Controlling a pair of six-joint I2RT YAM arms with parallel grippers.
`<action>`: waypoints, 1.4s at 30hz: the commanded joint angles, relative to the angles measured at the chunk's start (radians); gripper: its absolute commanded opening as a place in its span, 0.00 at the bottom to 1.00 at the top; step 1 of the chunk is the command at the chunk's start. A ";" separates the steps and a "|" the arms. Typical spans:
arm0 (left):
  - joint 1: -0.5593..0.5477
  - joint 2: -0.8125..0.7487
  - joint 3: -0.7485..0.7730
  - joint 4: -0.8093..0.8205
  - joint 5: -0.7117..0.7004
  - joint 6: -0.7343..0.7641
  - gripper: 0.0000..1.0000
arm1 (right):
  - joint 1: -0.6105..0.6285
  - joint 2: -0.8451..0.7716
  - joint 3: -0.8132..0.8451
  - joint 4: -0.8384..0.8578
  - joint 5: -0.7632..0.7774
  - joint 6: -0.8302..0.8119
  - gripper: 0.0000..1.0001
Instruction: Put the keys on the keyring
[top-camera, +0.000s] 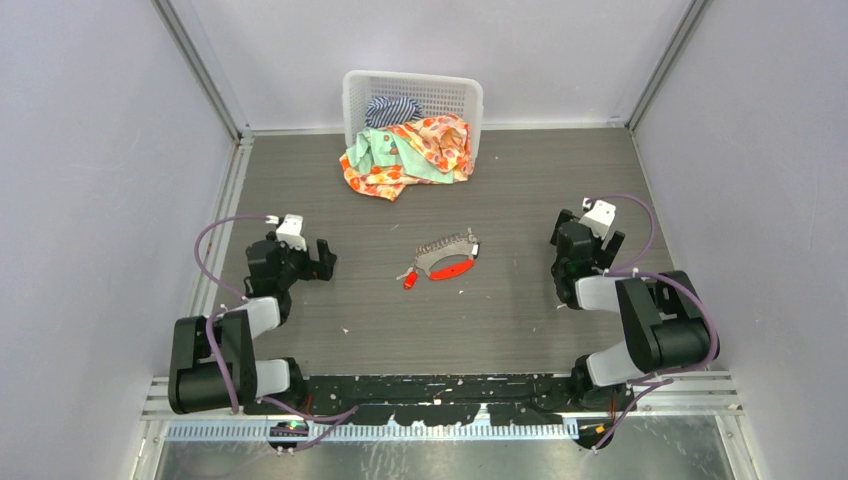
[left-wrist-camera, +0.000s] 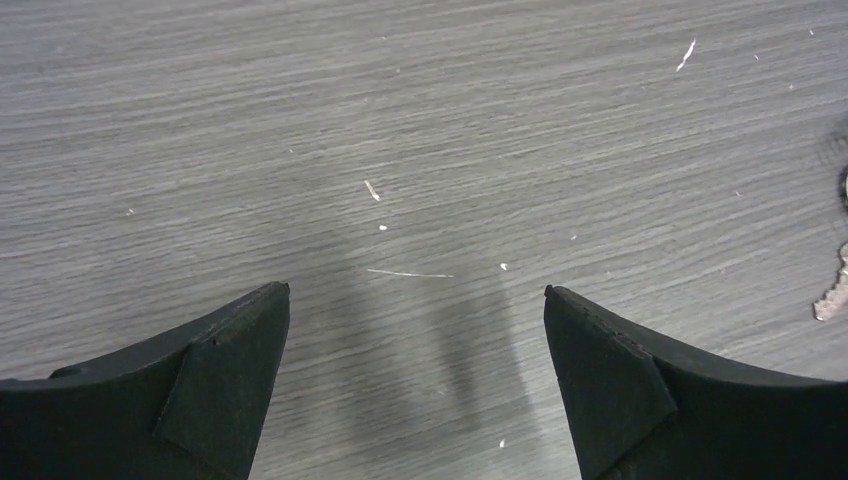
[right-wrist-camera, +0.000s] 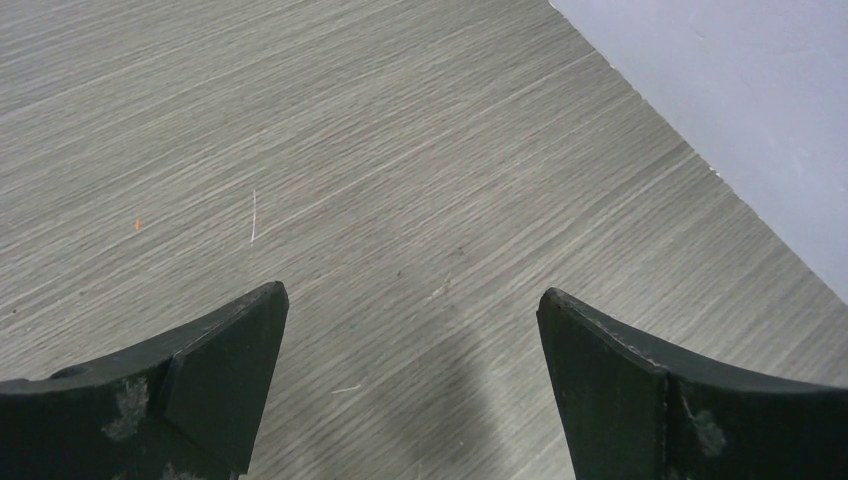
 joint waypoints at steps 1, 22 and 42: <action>0.002 0.051 -0.054 0.443 -0.046 -0.057 1.00 | -0.006 0.073 -0.036 0.313 -0.013 -0.033 1.00; -0.081 0.280 0.036 0.495 -0.141 -0.043 1.00 | -0.169 0.114 -0.048 0.321 -0.376 0.019 1.00; -0.084 0.286 0.045 0.484 -0.145 -0.042 1.00 | -0.168 0.120 -0.054 0.345 -0.377 0.018 1.00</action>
